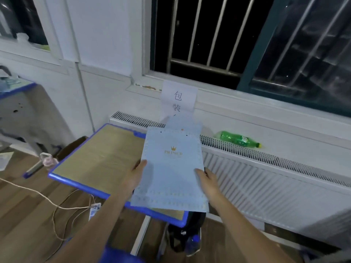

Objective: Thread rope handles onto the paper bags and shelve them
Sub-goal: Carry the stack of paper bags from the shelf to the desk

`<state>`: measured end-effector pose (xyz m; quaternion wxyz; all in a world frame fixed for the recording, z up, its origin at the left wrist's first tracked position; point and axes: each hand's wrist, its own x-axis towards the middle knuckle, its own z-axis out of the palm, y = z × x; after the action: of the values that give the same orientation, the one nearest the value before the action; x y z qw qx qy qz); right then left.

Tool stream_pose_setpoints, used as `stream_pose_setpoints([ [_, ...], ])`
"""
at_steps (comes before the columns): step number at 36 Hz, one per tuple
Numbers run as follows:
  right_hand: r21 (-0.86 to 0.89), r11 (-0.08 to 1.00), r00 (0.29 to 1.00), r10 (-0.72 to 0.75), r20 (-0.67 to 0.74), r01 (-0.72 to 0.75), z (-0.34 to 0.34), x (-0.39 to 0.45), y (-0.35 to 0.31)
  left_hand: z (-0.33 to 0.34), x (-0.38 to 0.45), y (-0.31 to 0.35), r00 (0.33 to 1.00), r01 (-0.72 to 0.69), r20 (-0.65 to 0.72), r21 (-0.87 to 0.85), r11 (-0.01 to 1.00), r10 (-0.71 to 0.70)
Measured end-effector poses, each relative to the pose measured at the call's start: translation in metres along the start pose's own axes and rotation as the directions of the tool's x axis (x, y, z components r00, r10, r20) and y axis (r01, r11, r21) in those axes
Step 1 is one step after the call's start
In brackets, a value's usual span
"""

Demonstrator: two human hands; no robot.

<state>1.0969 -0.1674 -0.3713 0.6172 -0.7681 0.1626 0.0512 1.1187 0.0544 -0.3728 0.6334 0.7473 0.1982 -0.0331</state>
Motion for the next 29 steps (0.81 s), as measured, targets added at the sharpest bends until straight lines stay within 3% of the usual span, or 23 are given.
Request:
stream_pose_setpoints([
  [9,-0.013,1.0,0.994,0.023,0.103,-0.022,-0.005,0.086,-0.002,0.04,0.065,0.018,0.994,-0.02,-0.108,0.058,0.998,0.026],
  [18,0.046,0.998,0.986,0.032,0.162,-0.04,-0.001,0.134,-0.017,0.042,0.099,0.032,0.999,0.006,-0.032,0.075,0.997,-0.004],
  [29,0.103,0.995,0.987,-0.011,0.162,-0.006,0.0,0.172,-0.034,0.054,0.126,0.052,0.995,-0.037,-0.09,0.012,0.999,0.037],
])
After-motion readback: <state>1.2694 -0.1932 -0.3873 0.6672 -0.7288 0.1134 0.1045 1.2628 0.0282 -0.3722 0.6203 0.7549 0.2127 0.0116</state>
